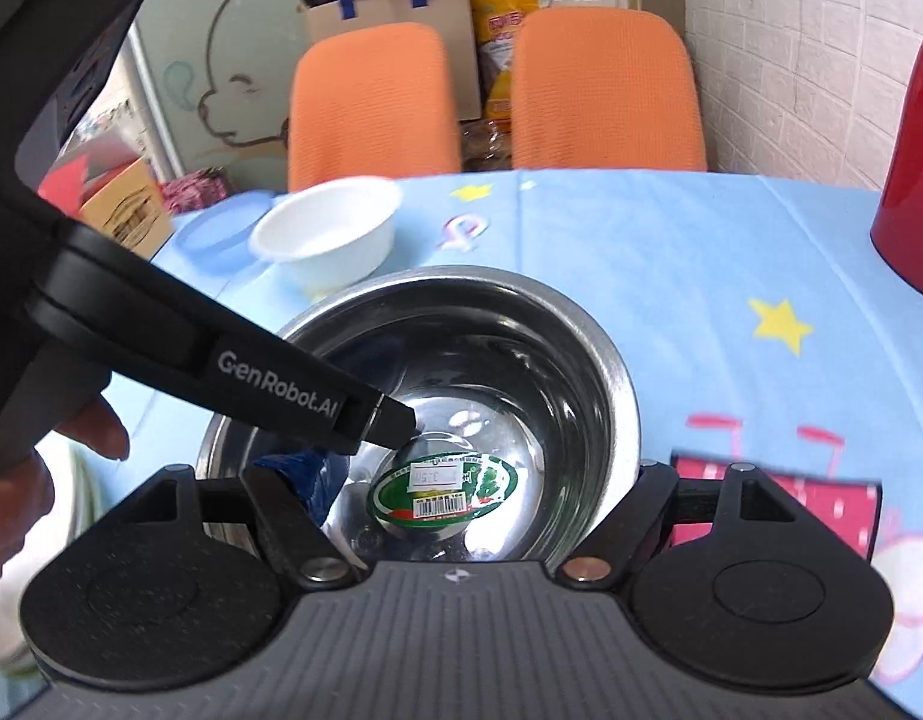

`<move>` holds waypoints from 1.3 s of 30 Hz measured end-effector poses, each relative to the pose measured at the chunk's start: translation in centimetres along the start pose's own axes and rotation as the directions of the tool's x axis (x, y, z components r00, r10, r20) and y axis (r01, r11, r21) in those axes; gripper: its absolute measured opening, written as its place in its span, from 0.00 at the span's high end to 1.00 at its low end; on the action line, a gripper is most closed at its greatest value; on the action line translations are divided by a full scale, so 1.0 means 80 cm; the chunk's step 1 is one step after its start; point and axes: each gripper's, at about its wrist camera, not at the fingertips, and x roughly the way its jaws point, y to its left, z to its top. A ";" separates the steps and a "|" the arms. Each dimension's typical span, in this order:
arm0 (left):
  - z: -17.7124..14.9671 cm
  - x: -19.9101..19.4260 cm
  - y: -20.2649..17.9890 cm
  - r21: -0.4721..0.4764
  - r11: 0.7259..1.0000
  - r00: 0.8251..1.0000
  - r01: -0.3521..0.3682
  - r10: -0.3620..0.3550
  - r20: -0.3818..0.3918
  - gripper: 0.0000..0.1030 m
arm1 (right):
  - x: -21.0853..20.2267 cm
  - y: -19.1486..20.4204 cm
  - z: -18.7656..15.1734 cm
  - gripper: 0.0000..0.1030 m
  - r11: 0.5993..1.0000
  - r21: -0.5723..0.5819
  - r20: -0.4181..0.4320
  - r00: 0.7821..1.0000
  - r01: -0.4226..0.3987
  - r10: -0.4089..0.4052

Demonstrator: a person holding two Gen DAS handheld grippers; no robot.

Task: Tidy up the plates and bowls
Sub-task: 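Lift and carry the steel bowl with the left tool toward the plate stack, then lower the steel bowl onto the table and open the left tool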

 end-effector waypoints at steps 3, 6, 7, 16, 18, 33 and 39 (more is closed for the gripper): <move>-0.038 -0.008 0.000 -0.015 1.000 1.000 0.010 -0.010 -0.004 0.63 | -0.021 0.016 -0.031 0.36 1.000 -0.015 -0.016 1.000 -0.013 0.013; -0.065 -0.012 0.000 -0.023 1.000 1.000 0.007 -0.007 -0.009 0.63 | -0.027 0.029 -0.051 0.36 0.999 -0.019 -0.032 0.999 -0.028 0.027; -0.071 -0.013 0.001 -0.020 1.000 1.000 0.006 -0.006 -0.007 0.63 | -0.027 0.031 -0.055 0.36 0.999 -0.010 -0.035 0.999 -0.034 0.033; -0.084 -0.016 0.012 -0.044 0.999 1.000 -0.002 0.002 0.008 0.62 | -0.026 0.043 -0.068 0.35 0.997 0.021 -0.047 0.996 -0.080 0.081; -0.085 -0.015 0.007 -0.031 1.000 1.000 0.005 -0.005 0.011 0.62 | -0.027 0.038 -0.069 0.35 0.996 0.029 -0.045 0.996 -0.081 0.082; -0.081 -0.018 -0.001 -0.020 1.000 0.999 -0.020 0.021 0.050 0.33 | -0.031 0.011 -0.072 0.36 0.994 0.062 -0.047 0.995 -0.087 0.090; -0.076 -0.052 0.019 -0.048 0.999 0.994 -0.012 0.018 0.109 0.33 | -0.043 -0.005 -0.067 0.36 0.989 0.132 0.003 0.997 -0.072 0.072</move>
